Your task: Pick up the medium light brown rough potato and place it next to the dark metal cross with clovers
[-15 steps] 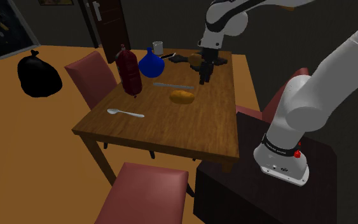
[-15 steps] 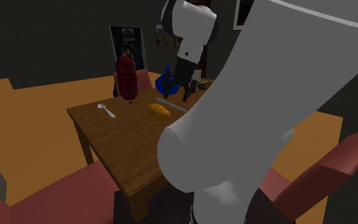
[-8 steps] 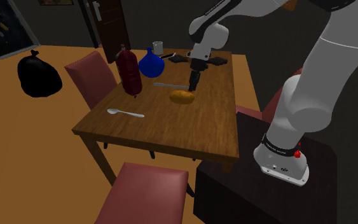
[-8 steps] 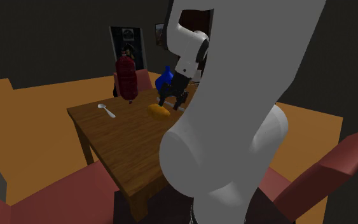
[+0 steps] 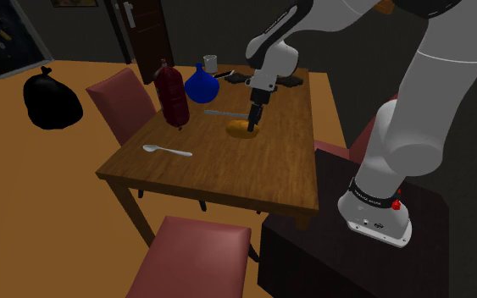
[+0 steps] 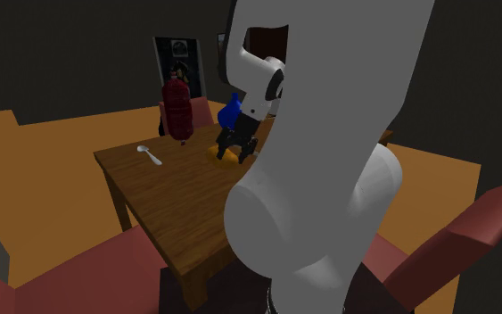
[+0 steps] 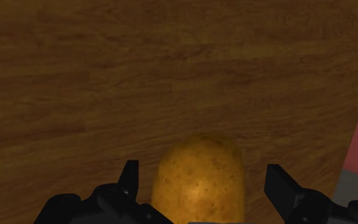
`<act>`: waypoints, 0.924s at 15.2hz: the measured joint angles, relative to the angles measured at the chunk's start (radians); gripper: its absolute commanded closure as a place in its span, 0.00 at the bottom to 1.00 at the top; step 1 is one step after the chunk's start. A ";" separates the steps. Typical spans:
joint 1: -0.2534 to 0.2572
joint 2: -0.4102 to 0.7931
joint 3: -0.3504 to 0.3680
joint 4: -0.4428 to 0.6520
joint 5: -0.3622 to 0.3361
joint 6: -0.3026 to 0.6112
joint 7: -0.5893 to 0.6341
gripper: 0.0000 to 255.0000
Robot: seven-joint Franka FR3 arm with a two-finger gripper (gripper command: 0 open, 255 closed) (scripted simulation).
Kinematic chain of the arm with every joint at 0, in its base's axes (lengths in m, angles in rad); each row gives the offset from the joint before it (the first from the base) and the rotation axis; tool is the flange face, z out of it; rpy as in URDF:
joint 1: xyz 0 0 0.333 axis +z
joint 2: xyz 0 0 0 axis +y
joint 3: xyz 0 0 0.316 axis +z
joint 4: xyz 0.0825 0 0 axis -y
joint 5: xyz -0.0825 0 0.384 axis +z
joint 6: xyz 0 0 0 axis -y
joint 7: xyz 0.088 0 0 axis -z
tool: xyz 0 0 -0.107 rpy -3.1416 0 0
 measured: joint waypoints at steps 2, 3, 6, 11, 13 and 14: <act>0.002 0.004 0.002 -0.004 0.006 0.007 -0.004 0.00; 0.002 0.005 0.002 -0.004 0.007 0.008 -0.005 0.00; 0.002 0.005 0.002 -0.004 0.008 0.009 -0.005 0.00; 0.002 0.005 0.002 -0.004 0.007 0.008 -0.005 1.00; 0.002 0.005 0.002 -0.004 0.007 0.008 -0.005 1.00; 0.002 0.005 0.002 -0.004 0.007 0.008 -0.005 1.00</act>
